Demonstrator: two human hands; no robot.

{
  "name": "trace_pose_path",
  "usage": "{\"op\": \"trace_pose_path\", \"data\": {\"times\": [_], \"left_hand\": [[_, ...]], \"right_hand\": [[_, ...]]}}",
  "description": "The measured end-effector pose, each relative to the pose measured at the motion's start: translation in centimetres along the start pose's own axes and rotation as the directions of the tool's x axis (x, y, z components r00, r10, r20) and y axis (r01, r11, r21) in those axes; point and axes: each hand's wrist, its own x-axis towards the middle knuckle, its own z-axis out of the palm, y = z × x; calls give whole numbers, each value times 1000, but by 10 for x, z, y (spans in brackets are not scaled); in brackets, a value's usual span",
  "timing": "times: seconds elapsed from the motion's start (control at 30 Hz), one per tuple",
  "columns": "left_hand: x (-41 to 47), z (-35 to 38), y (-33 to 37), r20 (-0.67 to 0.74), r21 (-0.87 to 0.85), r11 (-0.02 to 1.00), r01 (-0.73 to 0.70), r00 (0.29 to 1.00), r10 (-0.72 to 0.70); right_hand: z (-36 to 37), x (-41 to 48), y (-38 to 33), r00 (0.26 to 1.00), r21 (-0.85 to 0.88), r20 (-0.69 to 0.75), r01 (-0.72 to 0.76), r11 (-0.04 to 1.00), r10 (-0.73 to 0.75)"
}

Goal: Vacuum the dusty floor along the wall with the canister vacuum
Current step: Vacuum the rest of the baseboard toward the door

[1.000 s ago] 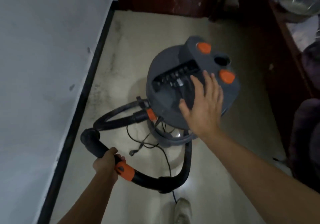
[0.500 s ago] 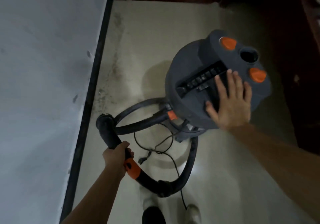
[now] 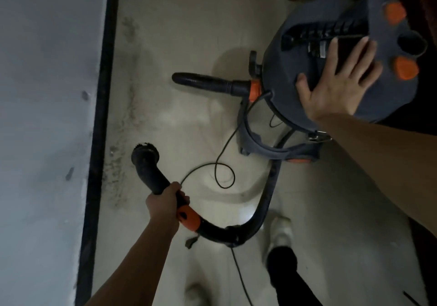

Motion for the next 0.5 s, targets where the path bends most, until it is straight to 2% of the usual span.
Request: {"op": "trace_pose_path", "data": {"times": [0.13,0.33,0.5], "left_hand": [[2,60,22,-18,-11,1000,-4,1000,4],[-7,107,39,-105,39,998,-40,994,43],[-11,112,55,-139,-60,998,-11,990,2]], "right_hand": [[17,53,1,997,16,-10,-80,997,80],[31,93,-20,994,45,74,80,996,-83],[37,114,-12,984,25,118,128,991,-130]]}}
